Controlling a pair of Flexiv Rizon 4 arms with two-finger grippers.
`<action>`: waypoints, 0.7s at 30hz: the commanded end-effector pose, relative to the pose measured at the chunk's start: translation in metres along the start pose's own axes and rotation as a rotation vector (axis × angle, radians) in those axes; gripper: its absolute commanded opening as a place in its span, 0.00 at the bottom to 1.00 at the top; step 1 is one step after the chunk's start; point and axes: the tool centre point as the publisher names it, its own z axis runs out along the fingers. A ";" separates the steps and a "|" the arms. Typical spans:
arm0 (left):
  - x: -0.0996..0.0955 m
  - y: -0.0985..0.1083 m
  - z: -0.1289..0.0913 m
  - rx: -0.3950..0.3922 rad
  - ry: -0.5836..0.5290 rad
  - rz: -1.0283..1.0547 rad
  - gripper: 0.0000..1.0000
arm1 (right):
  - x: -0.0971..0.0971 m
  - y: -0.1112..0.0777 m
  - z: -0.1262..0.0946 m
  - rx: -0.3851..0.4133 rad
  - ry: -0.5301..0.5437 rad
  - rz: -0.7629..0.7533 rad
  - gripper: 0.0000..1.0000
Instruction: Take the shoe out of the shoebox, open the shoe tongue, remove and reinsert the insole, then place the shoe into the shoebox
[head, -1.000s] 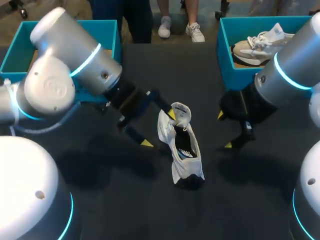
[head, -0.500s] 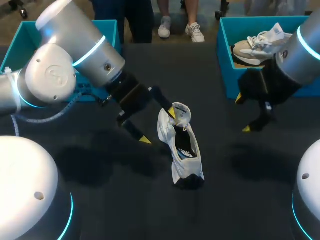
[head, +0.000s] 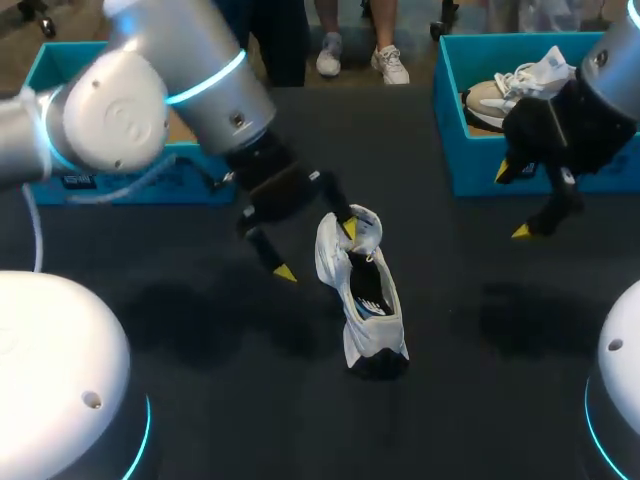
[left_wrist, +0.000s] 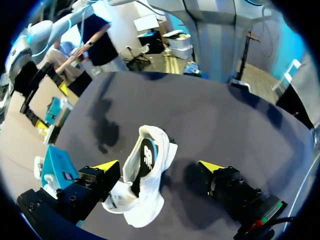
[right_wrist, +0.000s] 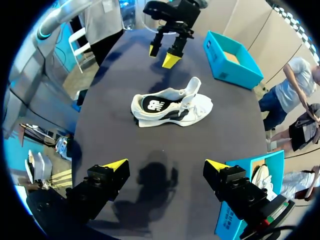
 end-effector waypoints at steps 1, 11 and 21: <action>-0.013 0.001 -0.010 -0.007 0.165 0.055 1.00 | 0.003 -0.002 0.001 -0.002 -0.006 -0.001 1.00; -0.030 0.006 -0.009 -0.007 0.354 0.174 0.82 | 0.003 -0.002 0.001 -0.002 -0.006 -0.001 1.00; -0.038 -0.003 -0.018 -0.002 0.410 0.194 0.00 | 0.003 -0.002 0.001 -0.002 -0.006 -0.001 1.00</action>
